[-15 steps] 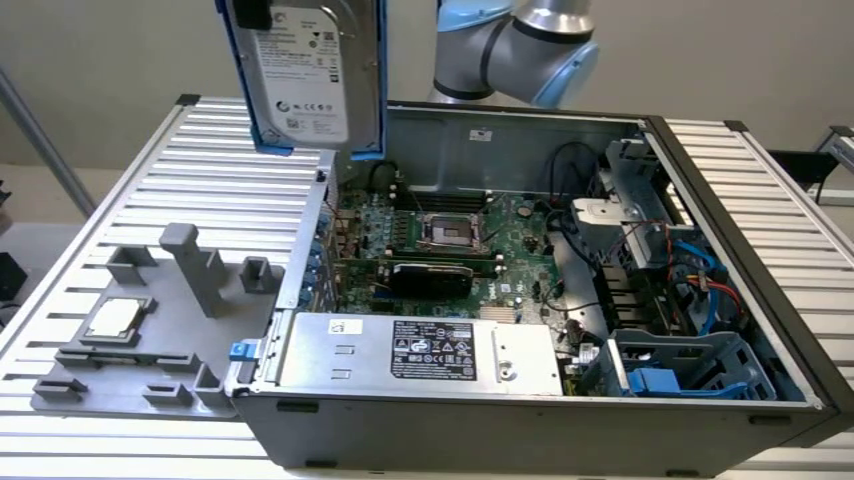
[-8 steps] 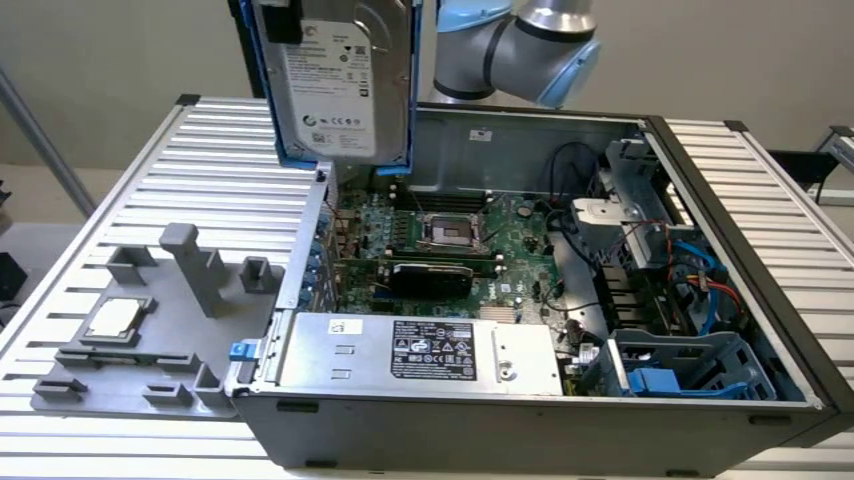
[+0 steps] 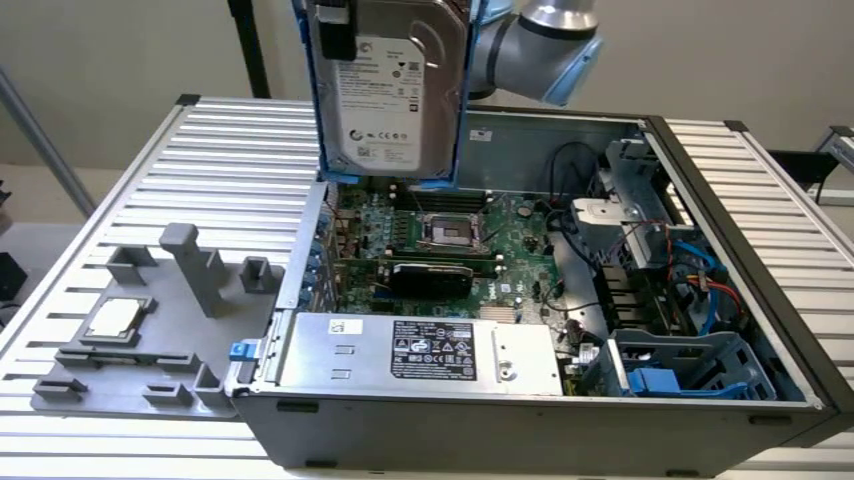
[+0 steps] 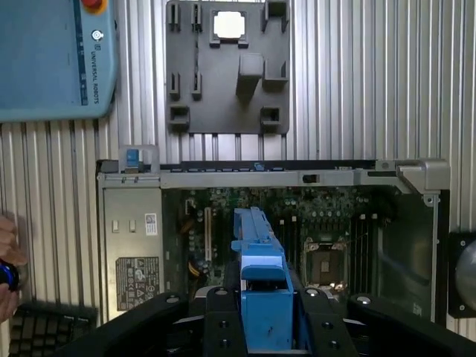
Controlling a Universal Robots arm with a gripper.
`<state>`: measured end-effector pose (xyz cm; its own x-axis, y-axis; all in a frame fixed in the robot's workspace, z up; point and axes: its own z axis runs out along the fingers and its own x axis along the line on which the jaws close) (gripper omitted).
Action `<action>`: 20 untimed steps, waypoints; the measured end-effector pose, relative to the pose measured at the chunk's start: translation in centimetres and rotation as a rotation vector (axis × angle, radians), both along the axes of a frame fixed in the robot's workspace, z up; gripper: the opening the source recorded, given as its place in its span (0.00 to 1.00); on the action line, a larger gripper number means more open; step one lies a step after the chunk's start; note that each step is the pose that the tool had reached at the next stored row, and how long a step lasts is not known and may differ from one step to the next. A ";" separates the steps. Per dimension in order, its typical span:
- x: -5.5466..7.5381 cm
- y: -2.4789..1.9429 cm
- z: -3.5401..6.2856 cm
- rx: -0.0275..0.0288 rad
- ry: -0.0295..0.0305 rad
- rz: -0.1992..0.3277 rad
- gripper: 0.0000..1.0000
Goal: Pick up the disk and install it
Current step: 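Pick up the disk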
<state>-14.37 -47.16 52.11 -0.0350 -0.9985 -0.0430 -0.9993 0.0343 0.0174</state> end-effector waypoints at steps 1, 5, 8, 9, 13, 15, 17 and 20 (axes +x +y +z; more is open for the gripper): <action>0.5 -0.13 -0.06 0.0001 0.0000 0.000 0.32; 2.3 -0.64 -0.28 -0.0004 0.0002 0.000 0.32; 3.6 -1.04 -0.47 -0.0002 0.0001 0.000 0.32; 4.1 -1.17 -0.53 -0.0002 0.0001 0.000 0.32; 5.9 -1.67 -0.78 -0.0002 0.0001 0.000 0.32; 6.8 -1.92 -0.91 -0.0002 0.0001 0.000 0.32; 7.7 -2.17 -1.05 -0.0003 0.0002 0.000 0.32; 9.1 -2.55 -1.27 -0.0002 0.0001 0.000 0.32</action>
<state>-5.27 -49.70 50.84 -0.0351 -0.9985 -0.0428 -0.9993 0.0344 0.0175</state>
